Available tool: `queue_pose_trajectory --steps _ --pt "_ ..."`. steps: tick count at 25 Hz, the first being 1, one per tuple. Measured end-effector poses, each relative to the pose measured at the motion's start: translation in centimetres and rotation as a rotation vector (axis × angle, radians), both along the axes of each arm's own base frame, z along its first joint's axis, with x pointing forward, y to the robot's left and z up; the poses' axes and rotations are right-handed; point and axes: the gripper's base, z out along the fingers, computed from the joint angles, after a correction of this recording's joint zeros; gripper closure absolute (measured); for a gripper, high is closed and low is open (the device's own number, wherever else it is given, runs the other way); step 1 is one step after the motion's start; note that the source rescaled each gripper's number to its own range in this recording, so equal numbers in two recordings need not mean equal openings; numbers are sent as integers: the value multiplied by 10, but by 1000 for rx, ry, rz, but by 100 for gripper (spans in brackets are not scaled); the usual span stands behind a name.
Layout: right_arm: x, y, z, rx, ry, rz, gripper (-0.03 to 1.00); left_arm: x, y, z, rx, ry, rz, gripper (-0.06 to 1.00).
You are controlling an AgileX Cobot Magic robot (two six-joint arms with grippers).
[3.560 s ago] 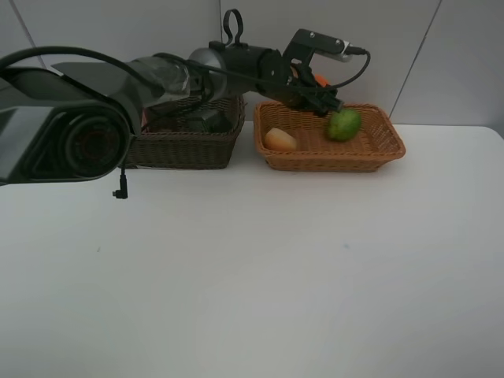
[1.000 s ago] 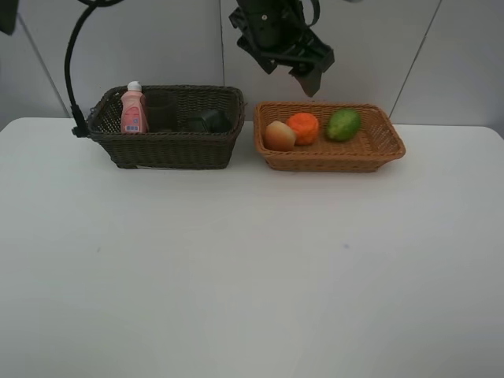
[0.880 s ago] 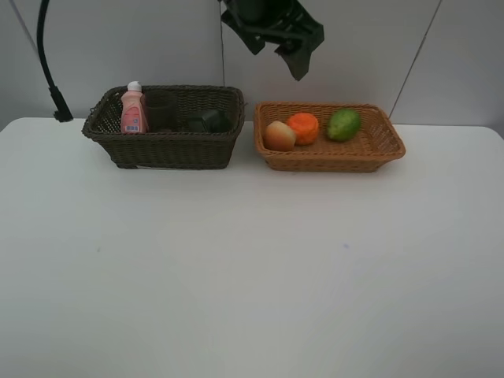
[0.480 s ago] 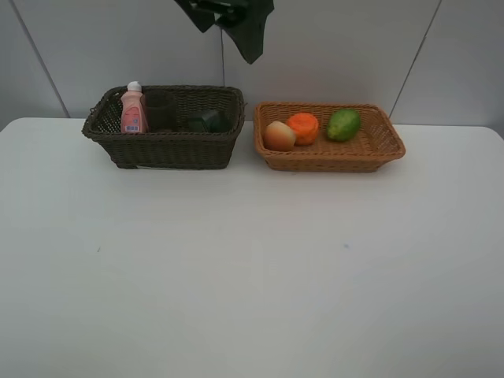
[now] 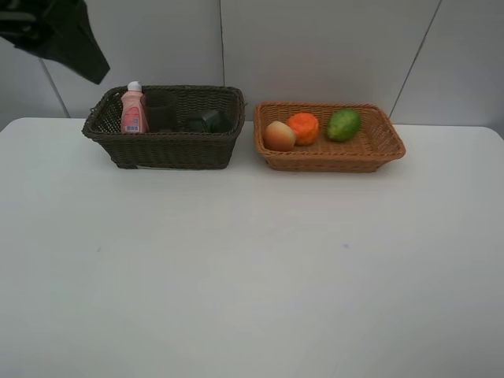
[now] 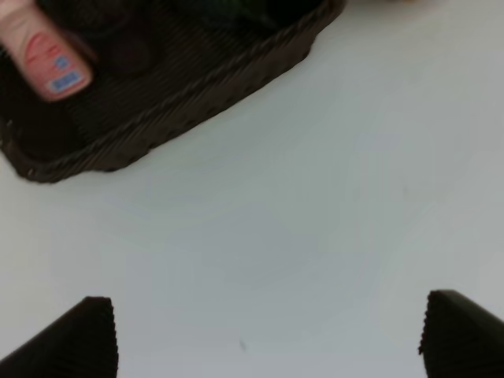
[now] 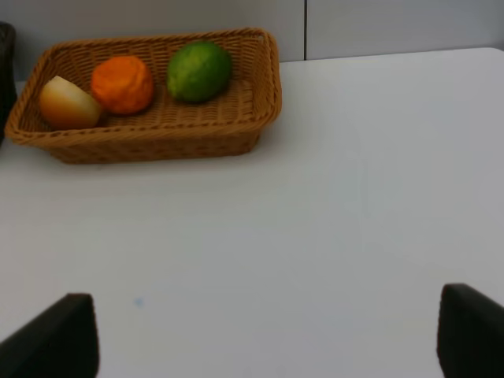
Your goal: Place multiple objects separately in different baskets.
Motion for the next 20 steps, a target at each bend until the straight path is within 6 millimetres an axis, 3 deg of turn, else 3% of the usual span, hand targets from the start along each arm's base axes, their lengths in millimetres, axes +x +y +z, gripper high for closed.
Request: queue_pose_trajectory --steps 5,10,14,20 --pt "0 0 0 0 0 0 -3 -51 55 -2 -35 -70 170 -5" --pt "0 0 0 0 0 0 -3 -108 88 -1 -83 -200 322 -5" --pt "0 0 0 0 0 0 -3 -150 99 -6 -116 -304 408 -5" --pt "0 0 0 0 0 0 -3 -190 94 -22 -206 -373 434 -5"
